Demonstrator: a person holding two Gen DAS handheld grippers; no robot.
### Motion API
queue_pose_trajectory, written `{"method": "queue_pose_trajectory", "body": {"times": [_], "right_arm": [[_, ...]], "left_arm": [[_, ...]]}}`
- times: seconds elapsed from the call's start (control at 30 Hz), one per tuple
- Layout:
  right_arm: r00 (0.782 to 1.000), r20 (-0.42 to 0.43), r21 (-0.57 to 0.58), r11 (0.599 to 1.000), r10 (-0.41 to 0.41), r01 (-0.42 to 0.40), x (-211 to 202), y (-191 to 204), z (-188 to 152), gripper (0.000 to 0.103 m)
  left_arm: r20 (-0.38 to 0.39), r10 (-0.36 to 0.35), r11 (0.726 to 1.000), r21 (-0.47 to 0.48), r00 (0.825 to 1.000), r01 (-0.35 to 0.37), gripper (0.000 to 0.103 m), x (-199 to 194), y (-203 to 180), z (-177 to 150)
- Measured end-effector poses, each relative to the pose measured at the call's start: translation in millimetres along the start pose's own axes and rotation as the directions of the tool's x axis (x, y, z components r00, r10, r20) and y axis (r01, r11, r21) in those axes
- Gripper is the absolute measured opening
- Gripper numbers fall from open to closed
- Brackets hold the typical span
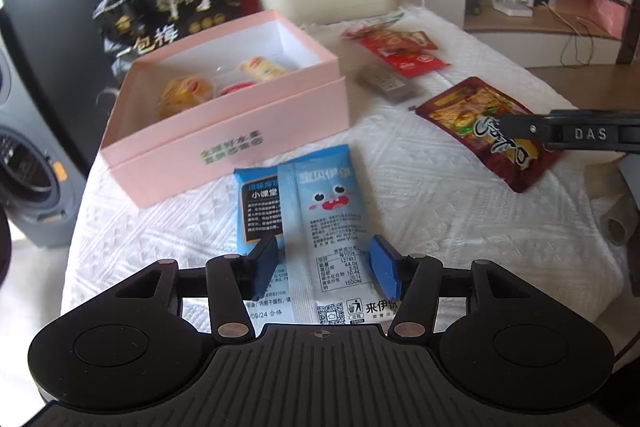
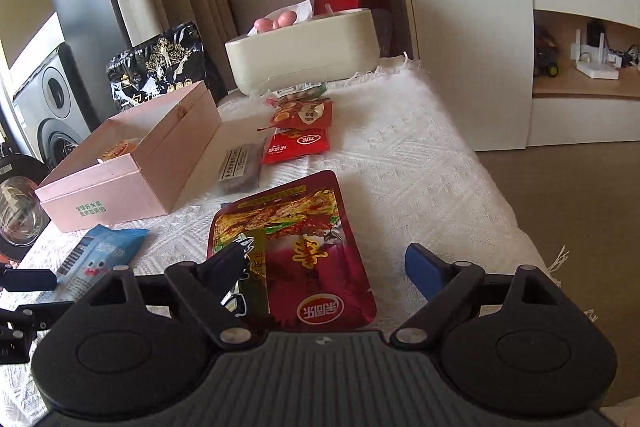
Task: Organize snacks
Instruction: 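Hold the blue bag in the left tool while right grasps the brown cookie packet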
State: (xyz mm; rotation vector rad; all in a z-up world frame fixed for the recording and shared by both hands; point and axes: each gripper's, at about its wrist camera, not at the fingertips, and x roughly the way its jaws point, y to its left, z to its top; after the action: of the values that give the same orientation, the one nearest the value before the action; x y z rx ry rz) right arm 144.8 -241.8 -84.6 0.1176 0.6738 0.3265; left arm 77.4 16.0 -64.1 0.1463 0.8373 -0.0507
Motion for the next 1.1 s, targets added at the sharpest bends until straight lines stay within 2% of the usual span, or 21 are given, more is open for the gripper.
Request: {"method": "queue_pose_trajectory", "body": {"times": [0.1, 0.13, 0.17, 0.23, 0.27, 0.37, 0.47, 0.53, 0.63, 0.77, 0.93, 1.1], "right_arm": [[1.0, 0.003, 0.002, 1.0, 0.002, -0.002, -0.7, -0.3, -0.6, 0.088], [1.0, 0.004, 0.001, 1.0, 0.002, -0.002, -0.6, -0.2, -0.7, 0.088], [1.0, 0.003, 0.0, 1.0, 0.001, -0.001, -0.6, -0.4, -0.7, 0.088], [1.0, 0.002, -0.004, 1.0, 0.0, 0.0, -1.0, -0.3, -0.8, 0.089], [1.0, 0.002, -0.006, 1.0, 0.001, -0.001, -1.3, -0.3, -0.9, 0.089], [1.0, 0.002, -0.012, 1.0, 0.002, -0.002, -1.8, 0.1, -1.7, 0.089], [1.0, 0.0, -0.019, 1.0, 0.004, -0.004, -1.5, 0.5, -1.3, 0.09], [1.0, -0.006, -0.029, 1.0, 0.004, -0.004, -0.6, 1.8, -1.1, 0.091], [1.0, -0.02, -0.058, 0.998, 0.002, -0.004, 0.7, 5.0, -0.8, 0.094], [0.997, -0.075, -0.126, 0.992, 0.003, -0.013, 4.0, 12.0, 0.9, 0.1], [0.99, -0.144, -0.171, 0.985, 0.005, -0.03, 5.8, 15.7, 4.0, 0.103], [0.981, -0.193, -0.234, 0.971, -0.009, -0.038, 11.7, 23.0, 9.0, 0.103]], "left_arm": [[-0.006, -0.026, 1.0, -0.006, 1.0, 0.026, 0.06, -1.3, 0.5, 0.4], [-0.011, -0.033, 0.999, 0.001, 0.999, 0.033, 0.064, -0.3, -1.0, 0.7], [-0.014, -0.045, 0.999, 0.008, 0.999, 0.045, 0.074, 1.2, -4.3, 1.0], [-0.018, -0.082, 0.997, 0.0, 0.996, 0.082, 0.086, 3.7, -7.0, 1.8], [-0.014, -0.098, 0.995, -0.013, 0.995, 0.098, 0.089, 4.0, -6.5, 2.2], [0.034, -0.092, 0.994, -0.048, 0.995, 0.094, 0.083, -0.3, -1.2, 3.5], [0.058, 0.0, 0.998, -0.066, 0.998, 0.004, 0.082, 2.8, 7.3, 5.2], [0.048, 0.02, 0.995, -0.094, 0.999, -0.015, 0.082, 12.0, 16.7, 4.8], [0.055, -0.015, 0.987, -0.156, 0.998, 0.024, 0.087, 22.9, 28.0, 3.1], [0.076, -0.067, 0.979, -0.19, 0.995, 0.08, 0.091, 32.3, 33.3, 1.5], [0.087, -0.091, 0.981, -0.166, 0.992, 0.105, 0.091, 31.8, 33.0, -1.2], [0.153, -0.078, 0.986, -0.137, 0.985, 0.1, 0.091, 29.0, 28.7, -13.8]]}}
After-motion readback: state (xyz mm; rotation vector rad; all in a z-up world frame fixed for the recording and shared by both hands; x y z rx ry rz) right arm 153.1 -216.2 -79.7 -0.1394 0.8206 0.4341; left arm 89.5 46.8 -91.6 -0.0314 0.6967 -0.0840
